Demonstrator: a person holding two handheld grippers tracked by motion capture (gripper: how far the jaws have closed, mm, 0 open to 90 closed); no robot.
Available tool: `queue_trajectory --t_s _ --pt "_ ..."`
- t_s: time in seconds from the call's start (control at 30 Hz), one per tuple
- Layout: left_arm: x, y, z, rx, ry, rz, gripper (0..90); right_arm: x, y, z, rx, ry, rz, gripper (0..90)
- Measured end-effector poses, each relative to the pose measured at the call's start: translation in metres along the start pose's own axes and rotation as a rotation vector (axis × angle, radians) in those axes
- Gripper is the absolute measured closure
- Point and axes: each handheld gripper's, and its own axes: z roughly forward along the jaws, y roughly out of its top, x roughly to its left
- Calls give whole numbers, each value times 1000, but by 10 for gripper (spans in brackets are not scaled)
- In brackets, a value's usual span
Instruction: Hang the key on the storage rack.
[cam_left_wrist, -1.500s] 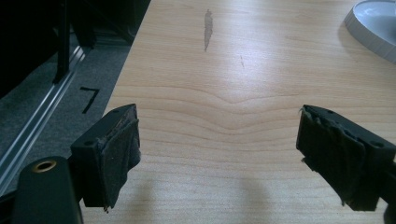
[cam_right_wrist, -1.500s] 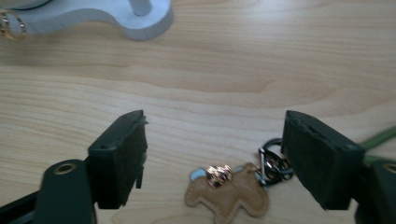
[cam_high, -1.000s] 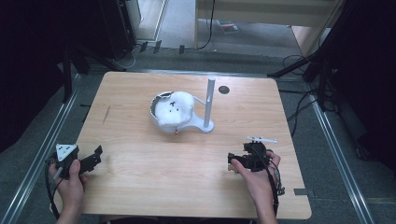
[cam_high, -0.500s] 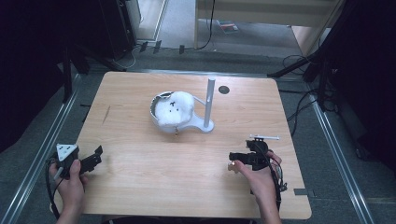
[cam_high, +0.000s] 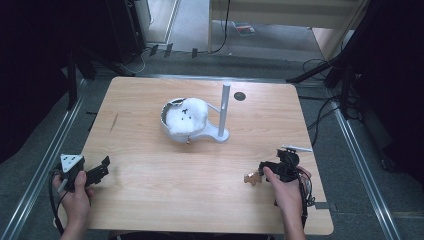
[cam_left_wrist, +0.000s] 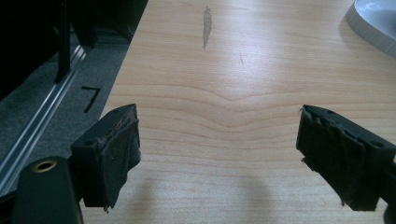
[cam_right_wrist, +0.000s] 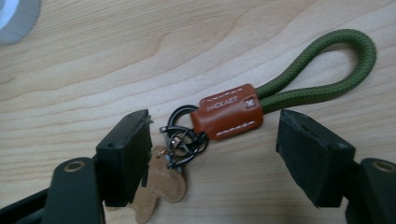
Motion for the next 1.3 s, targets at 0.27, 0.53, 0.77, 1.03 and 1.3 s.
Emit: queue_trajectory --t_s 0.27,0.53,0.77,1.03,1.3 --pt "0 0 0 -1 2 2 141 -7 6 7 7 14 40 304" --pt "-1 0 0 -2 2 4 141 1 13 16 -13 -54 21 331" --pt "-1 0 -1 1 1 6 141 3 13 18 -38 -101 -39 501" --pt "-1 -1 0 -1 2 6 141 8 7 19 -64 -168 -146 677" --pt "-1 -1 0 1 -3 3 141 1 6 17 -86 -115 -141 706"
